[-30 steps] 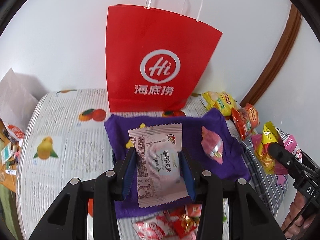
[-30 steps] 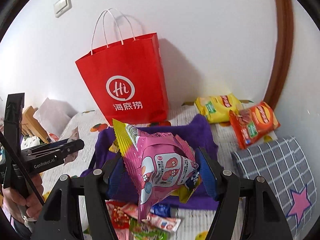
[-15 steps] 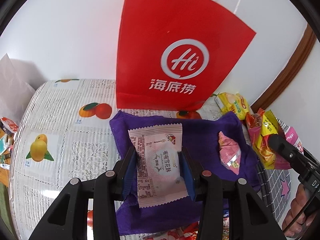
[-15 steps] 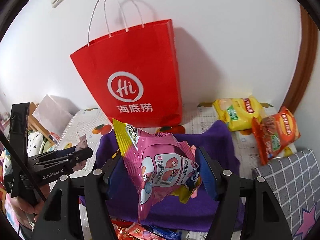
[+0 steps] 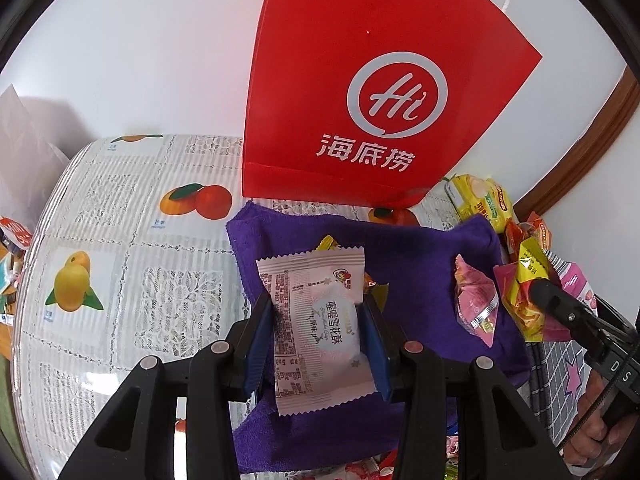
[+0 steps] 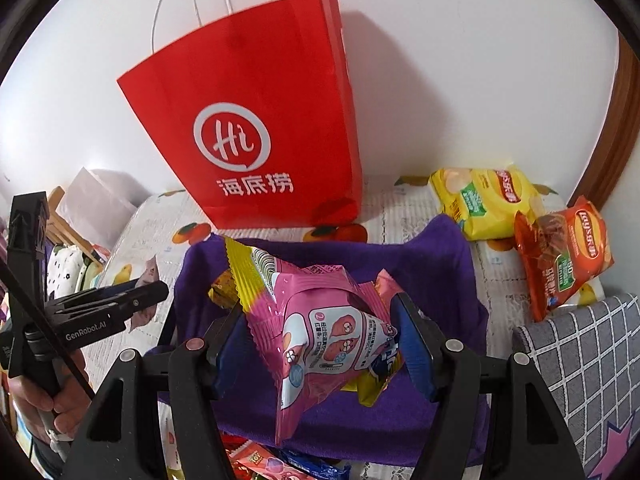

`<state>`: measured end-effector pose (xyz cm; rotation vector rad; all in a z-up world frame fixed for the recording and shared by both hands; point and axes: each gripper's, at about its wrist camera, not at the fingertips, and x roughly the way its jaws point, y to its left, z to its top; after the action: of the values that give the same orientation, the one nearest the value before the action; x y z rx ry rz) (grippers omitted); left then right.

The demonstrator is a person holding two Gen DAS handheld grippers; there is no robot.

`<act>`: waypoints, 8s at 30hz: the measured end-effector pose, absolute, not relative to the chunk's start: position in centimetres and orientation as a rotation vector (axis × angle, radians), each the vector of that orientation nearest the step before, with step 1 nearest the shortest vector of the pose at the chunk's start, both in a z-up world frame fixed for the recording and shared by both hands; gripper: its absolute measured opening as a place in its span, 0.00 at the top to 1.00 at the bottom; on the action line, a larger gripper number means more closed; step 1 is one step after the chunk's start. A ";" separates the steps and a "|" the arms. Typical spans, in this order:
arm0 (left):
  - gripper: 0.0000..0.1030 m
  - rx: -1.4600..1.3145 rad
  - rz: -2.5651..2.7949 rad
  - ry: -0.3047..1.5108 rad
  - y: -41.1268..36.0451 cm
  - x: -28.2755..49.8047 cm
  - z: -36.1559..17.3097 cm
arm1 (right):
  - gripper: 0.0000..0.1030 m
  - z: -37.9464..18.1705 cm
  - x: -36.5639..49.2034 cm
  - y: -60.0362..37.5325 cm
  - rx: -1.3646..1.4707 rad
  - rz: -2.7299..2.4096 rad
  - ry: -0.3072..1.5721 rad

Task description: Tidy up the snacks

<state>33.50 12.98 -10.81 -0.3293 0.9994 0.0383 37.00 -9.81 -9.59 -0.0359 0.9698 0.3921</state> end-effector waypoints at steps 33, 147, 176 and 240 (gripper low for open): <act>0.60 -0.334 0.026 1.020 12.8 33.6 -11.3 | 0.35 -12.4 37.5 -8.3 -0.108 0.405 1.055; 0.43 -0.317 -0.016 1.132 10.1 34.0 -12.9 | 0.20 -9.5 35.1 -6.3 -0.180 0.480 0.996; 0.42 -0.319 -0.096 1.042 8.8 31.7 -8.3 | 0.20 -9.3 27.6 -12.2 0.019 0.398 1.035; 0.42 -0.312 -0.068 1.183 4.3 17.0 -16.2 | 0.54 -17.8 13.9 -19.6 0.046 0.267 1.009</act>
<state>17.04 4.26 -16.17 -0.3120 1.1830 -0.0678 13.88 -19.60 -17.76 0.0464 1.0093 0.2671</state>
